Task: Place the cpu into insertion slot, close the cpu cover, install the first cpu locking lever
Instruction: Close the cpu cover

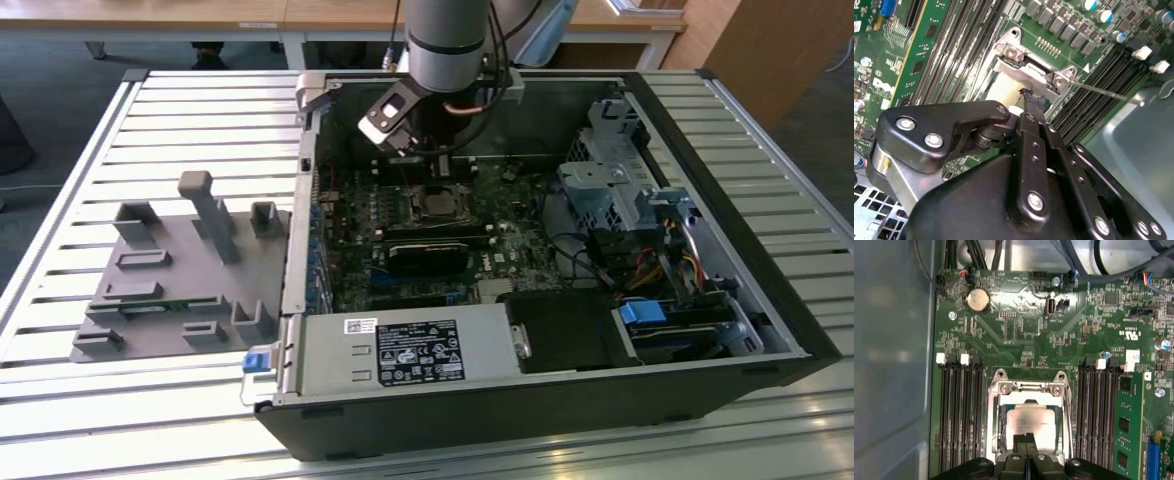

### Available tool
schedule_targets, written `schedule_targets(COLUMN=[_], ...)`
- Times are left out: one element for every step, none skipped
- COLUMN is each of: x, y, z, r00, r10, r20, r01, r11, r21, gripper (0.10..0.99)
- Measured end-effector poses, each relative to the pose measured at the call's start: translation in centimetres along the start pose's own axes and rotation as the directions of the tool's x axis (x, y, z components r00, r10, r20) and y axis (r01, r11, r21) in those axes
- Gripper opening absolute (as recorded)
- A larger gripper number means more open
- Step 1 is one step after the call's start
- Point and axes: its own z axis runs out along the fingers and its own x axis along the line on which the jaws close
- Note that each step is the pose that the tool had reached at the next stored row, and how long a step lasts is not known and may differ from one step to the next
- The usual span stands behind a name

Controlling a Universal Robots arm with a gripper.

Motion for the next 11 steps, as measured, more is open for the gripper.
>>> schedule_targets(x=[0.00,0.00,0.00,0.00,0.00,0.01,0.01,0.01,0.01,0.01,0.00], y=[-0.09,-0.20,-0.30,-0.40,-0.49,-0.57,-0.63,-0.67,-0.70,-0.72,-0.74], z=[0.01,0.03,0.05,0.07,0.11,0.16,0.22,0.30,0.39,0.49,0.59], r00=[1.0000,1.0000,1.0000,1.0000,1.0000,1.0000,1.0000,1.0000,1.0000,1.0000,1.0000], r10=[0.000,0.000,0.000,0.000,-0.001,-0.001,-0.001,-0.001,-0.001,-0.001,-0.001], r20=[0.0001,0.0001,0.0001,0.0002,0.0002,0.0001,0.0001,0.0001,0.0002,0.0002,0.0001], r01=[0.000,0.000,0.000,0.000,0.001,0.001,0.001,0.001,0.001,0.001,0.001], r11=[1.0000,1.0000,1.0000,1.0000,1.0000,1.0000,1.0000,1.0000,1.0000,1.0000,1.0000], r21=[0.000,0.000,0.000,0.000,0.000,0.000,0.000,0.000,0.000,0.000,0.000], gripper=[0.106,0.106,0.106,0.106,0.106,0.106,0.106,0.106,0.106,0.106,0.106])
